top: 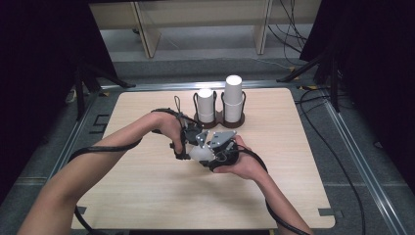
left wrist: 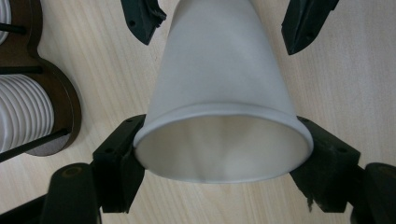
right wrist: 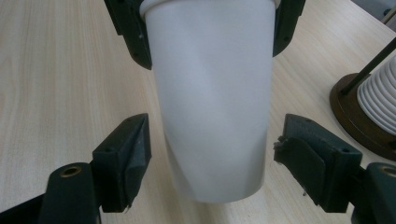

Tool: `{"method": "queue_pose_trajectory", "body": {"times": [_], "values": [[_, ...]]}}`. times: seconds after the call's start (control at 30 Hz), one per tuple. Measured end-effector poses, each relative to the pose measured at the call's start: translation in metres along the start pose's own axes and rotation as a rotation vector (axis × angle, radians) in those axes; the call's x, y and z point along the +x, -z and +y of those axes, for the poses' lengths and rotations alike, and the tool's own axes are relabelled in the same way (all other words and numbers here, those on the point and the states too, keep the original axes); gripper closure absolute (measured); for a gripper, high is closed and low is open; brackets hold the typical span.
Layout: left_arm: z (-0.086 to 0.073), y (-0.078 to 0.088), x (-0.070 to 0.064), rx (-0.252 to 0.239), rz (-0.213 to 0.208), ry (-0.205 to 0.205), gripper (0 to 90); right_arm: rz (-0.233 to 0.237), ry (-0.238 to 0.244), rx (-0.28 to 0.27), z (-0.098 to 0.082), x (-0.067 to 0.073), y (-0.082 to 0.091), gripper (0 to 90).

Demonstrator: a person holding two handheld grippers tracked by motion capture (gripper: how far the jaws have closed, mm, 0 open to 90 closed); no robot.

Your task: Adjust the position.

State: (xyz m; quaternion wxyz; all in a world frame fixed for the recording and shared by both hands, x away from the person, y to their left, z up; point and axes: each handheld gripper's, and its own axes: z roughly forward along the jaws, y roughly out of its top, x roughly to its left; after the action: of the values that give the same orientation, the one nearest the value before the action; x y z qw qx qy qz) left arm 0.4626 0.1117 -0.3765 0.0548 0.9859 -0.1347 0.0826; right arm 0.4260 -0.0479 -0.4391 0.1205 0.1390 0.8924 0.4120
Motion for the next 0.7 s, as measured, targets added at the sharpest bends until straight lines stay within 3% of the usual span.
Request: {"method": "queue_pose_trajectory", "body": {"times": [0.07, 0.3, 0.33, 0.57, 0.63, 0.7], "values": [[0.0001, -0.0006, -0.0009, -0.01, 0.0, 0.011, 25.0, 0.0, -0.012, 0.003, -0.0006, 0.0014, -0.0008, 26.0], [0.0014, 0.0007, 0.0006, 0.002, 0.001, -0.011, 25.0, 0.004, -0.005, 0.013, -0.0006, 0.003, -0.0044, 26.6], [0.0018, 0.0021, 0.0024, 0.022, 0.007, -0.038, 25.0, 0.008, -0.004, 0.019, -0.0002, 0.0035, -0.0048, 26.7], [0.001, 0.0018, 0.0018, 0.018, 0.006, -0.029, 25.0, 0.008, 0.014, 0.016, 0.0007, 0.0028, -0.0059, 27.1], [0.0008, 0.0006, 0.0005, 0.005, 0.0, -0.016, 25.0, 0.011, -0.003, 0.021, 0.0007, 0.0044, -0.0059, 27.2], [0.0013, -0.0003, 0.0008, -0.003, -0.002, -0.026, 25.0, 0.015, 0.009, 0.024, 0.0008, 0.0045, -0.0069, 27.3]]}}
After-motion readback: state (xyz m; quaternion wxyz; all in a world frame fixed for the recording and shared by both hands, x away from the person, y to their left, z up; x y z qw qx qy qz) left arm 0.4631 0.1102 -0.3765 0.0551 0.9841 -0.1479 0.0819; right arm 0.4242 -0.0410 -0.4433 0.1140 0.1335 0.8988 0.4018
